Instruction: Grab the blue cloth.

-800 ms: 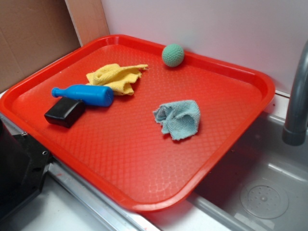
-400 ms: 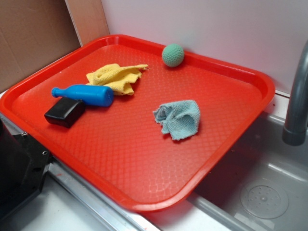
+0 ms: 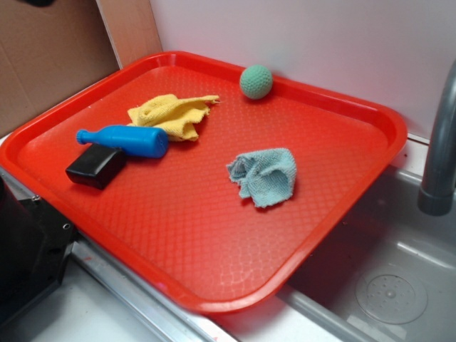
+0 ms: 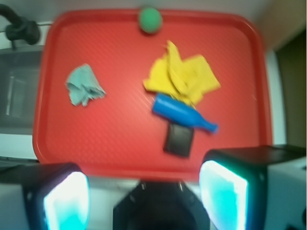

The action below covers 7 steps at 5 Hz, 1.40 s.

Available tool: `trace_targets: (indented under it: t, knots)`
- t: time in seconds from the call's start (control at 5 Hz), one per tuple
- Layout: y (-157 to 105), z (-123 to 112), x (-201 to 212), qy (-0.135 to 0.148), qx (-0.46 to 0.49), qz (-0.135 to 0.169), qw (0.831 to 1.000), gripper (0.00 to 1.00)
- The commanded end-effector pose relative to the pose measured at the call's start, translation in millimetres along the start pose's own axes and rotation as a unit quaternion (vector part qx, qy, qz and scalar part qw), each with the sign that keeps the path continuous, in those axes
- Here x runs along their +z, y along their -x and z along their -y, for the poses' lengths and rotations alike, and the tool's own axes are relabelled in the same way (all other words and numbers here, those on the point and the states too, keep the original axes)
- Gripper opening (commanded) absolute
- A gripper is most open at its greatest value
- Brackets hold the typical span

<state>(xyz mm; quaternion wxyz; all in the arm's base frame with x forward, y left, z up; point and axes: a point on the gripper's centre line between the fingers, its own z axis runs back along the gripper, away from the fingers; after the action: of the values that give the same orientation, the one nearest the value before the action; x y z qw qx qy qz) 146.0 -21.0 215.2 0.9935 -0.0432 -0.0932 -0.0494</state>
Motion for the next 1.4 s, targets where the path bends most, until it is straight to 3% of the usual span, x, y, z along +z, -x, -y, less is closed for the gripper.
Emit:
trace_targets:
  t: [0.0,0.2,0.6,1.2]
  knots:
    - [-52,25,-42,0.002,-0.089,0.036,0.995,1.00]
    - [-68,49,-74,-0.001,-0.143,0.027,0.989,1.00]
    - [-73,79,-125,0.004,-0.194,-0.014,0.981,1.00]
    - [-74,84,-186,-0.001,-0.204,-0.072,0.976,1.00]
